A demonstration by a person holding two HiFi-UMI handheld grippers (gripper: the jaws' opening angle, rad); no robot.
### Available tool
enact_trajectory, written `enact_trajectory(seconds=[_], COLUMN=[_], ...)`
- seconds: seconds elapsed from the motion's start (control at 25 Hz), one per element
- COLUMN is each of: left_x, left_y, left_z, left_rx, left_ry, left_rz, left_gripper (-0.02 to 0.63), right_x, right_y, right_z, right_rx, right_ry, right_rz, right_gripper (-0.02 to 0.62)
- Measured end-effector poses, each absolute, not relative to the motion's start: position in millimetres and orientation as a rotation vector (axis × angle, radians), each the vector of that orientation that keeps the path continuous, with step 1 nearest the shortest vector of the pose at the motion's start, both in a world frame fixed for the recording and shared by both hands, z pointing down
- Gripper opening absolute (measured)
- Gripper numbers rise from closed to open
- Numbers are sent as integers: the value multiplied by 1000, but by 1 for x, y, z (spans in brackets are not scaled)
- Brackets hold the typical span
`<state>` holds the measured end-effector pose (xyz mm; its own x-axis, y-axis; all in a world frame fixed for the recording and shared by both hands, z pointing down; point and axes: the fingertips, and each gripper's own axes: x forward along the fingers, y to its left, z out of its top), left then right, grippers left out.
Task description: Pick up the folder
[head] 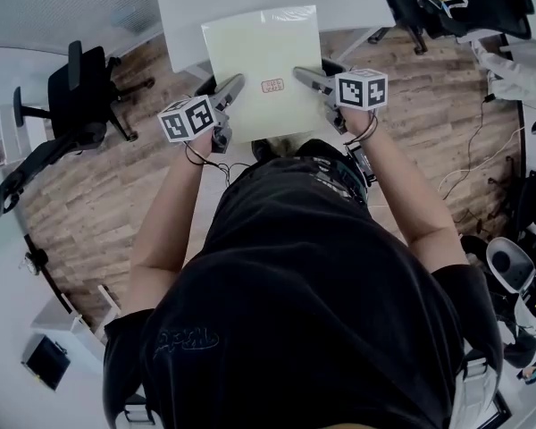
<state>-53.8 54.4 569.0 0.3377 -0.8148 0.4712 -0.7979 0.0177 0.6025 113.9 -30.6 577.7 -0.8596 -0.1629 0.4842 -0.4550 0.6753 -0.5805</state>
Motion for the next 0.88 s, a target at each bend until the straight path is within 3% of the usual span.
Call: enact_trajectory(seconds=[0.32,0.88], left_x=[-20,105], left_y=[69,106], left_z=[562,569], left_rx=[1712,1677], left_ry=[-1500,-1567], left_rz=[-67,-58], left_gripper=[336,336], right_x=[140,261], right_y=[-21,6], right_z=[573,589], right_rx=[380,308], right_ry=[-2502,-2467], right_rz=[1024,997], right_gripper=[330,330])
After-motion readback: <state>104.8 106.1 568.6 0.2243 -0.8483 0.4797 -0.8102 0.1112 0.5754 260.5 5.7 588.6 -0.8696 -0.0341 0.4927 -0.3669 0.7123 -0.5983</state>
